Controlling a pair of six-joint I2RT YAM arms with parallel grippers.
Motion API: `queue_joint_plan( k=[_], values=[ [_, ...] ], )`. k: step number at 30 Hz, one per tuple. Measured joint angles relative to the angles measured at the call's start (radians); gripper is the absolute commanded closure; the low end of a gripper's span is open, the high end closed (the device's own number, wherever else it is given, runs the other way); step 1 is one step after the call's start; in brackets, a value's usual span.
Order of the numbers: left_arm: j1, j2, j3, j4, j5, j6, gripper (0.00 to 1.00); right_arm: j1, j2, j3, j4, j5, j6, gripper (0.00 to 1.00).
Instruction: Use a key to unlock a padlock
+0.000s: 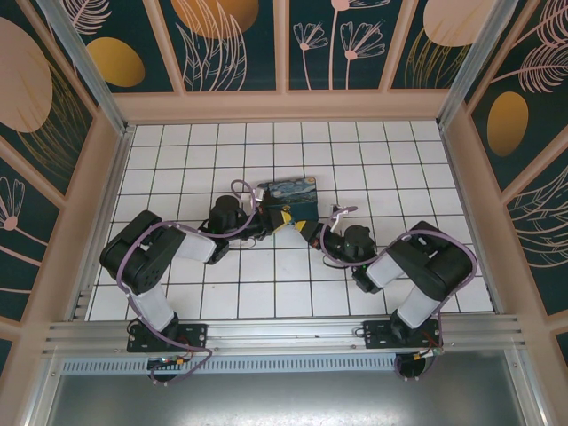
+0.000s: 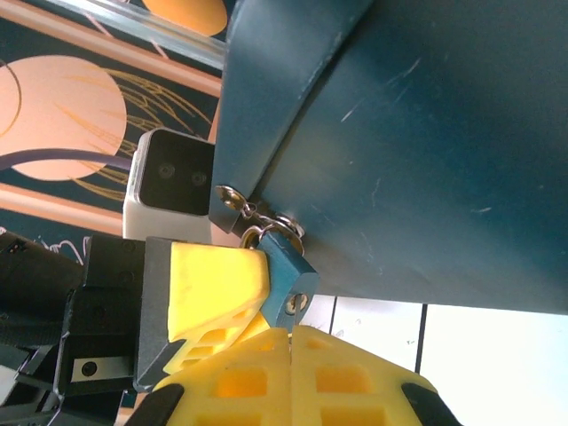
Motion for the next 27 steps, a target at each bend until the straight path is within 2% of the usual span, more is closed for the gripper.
queue_joint_plan(
  k=[13,27],
  values=[
    [0.019,0.000,-0.029,0.070,-0.005,-0.068,1.00,-0.045,0.147,0.038,0.178,-0.123,0.003,1.00],
    [0.022,-0.002,-0.030,0.080,0.000,-0.069,1.00,-0.086,0.162,0.060,0.184,-0.229,-0.002,1.00]
  ],
)
